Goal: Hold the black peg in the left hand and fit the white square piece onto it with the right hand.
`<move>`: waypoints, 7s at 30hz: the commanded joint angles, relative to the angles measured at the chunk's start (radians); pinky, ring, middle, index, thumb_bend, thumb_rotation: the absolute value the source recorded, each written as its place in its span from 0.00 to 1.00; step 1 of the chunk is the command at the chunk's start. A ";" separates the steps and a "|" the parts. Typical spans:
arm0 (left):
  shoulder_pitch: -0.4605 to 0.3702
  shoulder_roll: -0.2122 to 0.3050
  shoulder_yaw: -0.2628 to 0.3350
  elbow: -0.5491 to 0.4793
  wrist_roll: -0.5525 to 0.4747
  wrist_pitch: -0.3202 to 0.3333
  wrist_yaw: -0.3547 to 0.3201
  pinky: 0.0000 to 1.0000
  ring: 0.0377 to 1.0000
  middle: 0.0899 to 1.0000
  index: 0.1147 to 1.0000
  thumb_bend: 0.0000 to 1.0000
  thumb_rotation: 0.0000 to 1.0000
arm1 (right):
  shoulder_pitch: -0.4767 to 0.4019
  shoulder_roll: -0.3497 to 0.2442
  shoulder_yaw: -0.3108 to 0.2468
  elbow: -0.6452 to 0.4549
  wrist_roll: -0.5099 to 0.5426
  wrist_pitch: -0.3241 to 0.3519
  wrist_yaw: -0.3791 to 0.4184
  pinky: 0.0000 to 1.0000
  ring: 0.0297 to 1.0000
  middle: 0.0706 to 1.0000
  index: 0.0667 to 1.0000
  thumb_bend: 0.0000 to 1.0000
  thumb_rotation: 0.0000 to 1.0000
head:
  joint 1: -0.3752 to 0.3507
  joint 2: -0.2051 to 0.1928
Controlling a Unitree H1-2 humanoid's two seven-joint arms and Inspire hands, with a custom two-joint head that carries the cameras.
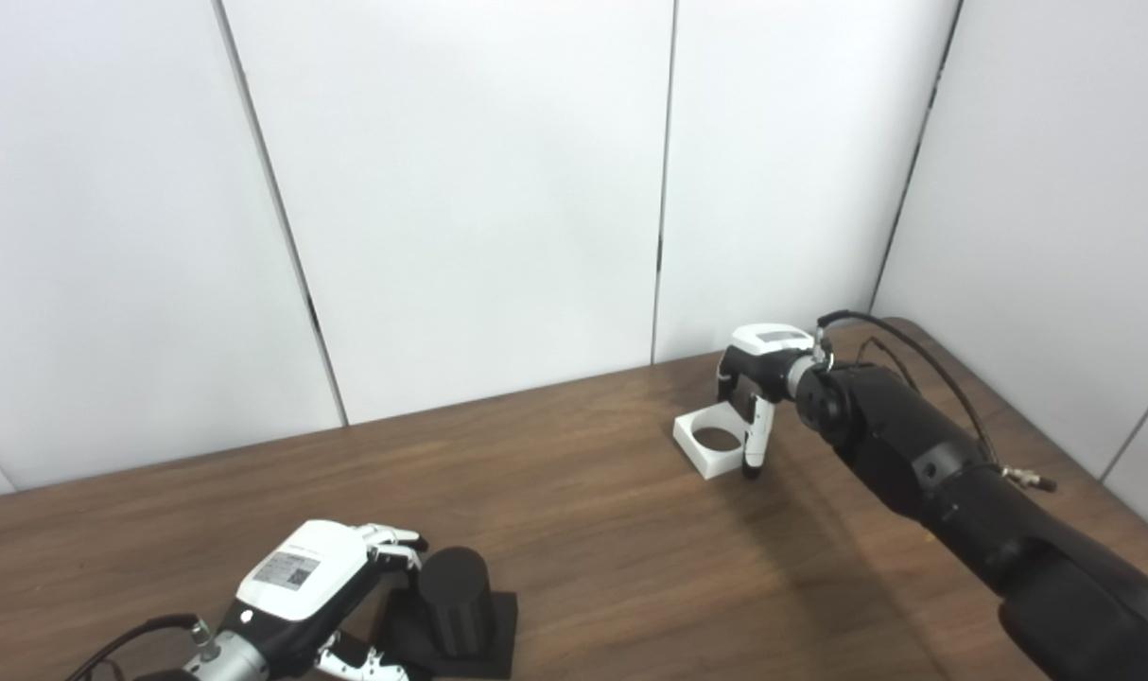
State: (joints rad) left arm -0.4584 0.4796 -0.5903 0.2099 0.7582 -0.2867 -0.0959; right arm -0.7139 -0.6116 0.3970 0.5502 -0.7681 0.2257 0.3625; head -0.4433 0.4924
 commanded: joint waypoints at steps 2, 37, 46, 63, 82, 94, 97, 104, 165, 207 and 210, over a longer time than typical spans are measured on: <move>0.052 0.031 -0.041 0.019 0.051 -0.007 -0.096 0.73 0.82 0.80 0.42 0.52 0.06 | 0.002 -0.011 0.002 -0.020 0.007 -0.020 -0.006 0.82 0.84 0.75 0.45 0.52 0.13 | 0.004 0.006; 0.021 -0.026 -0.077 0.062 0.083 0.037 -0.123 0.79 0.87 0.85 0.42 0.52 0.07 | 0.038 -0.039 -0.043 -0.347 0.124 -0.159 0.089 0.86 0.87 0.77 0.45 0.52 0.13 | 0.287 0.109; 0.015 -0.040 -0.080 0.071 0.083 0.043 -0.110 0.79 0.88 0.85 0.42 0.52 0.07 | 0.032 -0.034 -0.049 -0.470 0.142 -0.175 0.152 0.85 0.87 0.77 0.45 0.52 0.13 | 0.332 0.130; 0.006 -0.062 -0.084 0.069 0.080 0.067 -0.122 0.81 0.89 0.86 0.42 0.52 0.07 | 0.018 0.017 -0.068 -0.723 0.208 -0.156 0.262 0.80 0.86 0.78 0.44 0.52 0.14 | 0.392 0.160; -0.002 -0.075 -0.090 0.059 0.076 0.084 -0.134 0.81 0.90 0.86 0.42 0.52 0.07 | -0.005 0.100 -0.088 -0.750 0.228 -0.154 0.273 0.76 0.85 0.77 0.44 0.52 0.13 | 0.427 0.181; -0.003 -0.083 -0.091 0.058 0.075 0.090 -0.133 0.81 0.90 0.86 0.42 0.52 0.07 | 0.004 0.149 -0.095 -0.714 0.236 -0.148 0.263 0.75 0.86 0.78 0.44 0.52 0.13 | 0.452 0.189; -0.004 -0.083 -0.092 0.052 0.073 0.094 -0.142 0.82 0.90 0.87 0.42 0.52 0.07 | 0.009 0.156 -0.091 -0.710 0.234 -0.147 0.264 0.75 0.86 0.78 0.44 0.52 0.13 | 0.454 0.191; -0.005 -0.079 -0.092 0.036 0.077 0.100 -0.156 0.81 0.90 0.87 0.42 0.52 0.08 | 0.020 0.165 -0.071 -0.698 0.225 -0.158 0.269 0.74 0.85 0.77 0.44 0.52 0.13 | 0.459 0.198; 0.000 -0.100 -0.093 0.031 0.073 0.119 -0.146 0.81 0.90 0.86 0.42 0.52 0.07 | 0.049 0.218 0.021 -0.569 0.209 -0.220 0.239 0.77 0.82 0.76 0.44 0.52 0.13 | 0.474 0.214; -0.008 -0.100 -0.100 0.030 0.069 0.130 -0.178 0.82 0.91 0.88 0.42 0.52 0.07 | 0.035 0.221 0.126 -0.605 0.132 -0.234 0.338 0.84 0.84 0.76 0.44 0.52 0.13 | 0.471 0.226; -0.007 -0.100 -0.099 0.028 0.066 0.129 -0.178 0.82 0.91 0.87 0.42 0.52 0.07 | 0.033 0.214 0.129 -0.610 0.131 -0.233 0.345 0.85 0.84 0.76 0.44 0.52 0.13 | 0.472 0.232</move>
State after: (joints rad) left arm -0.5042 0.3918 -0.6284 0.2031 0.7722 -0.1522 -0.1869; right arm -0.6736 -0.4041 0.4913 -0.0430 -0.6433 0.0226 0.6680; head 0.0276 0.7225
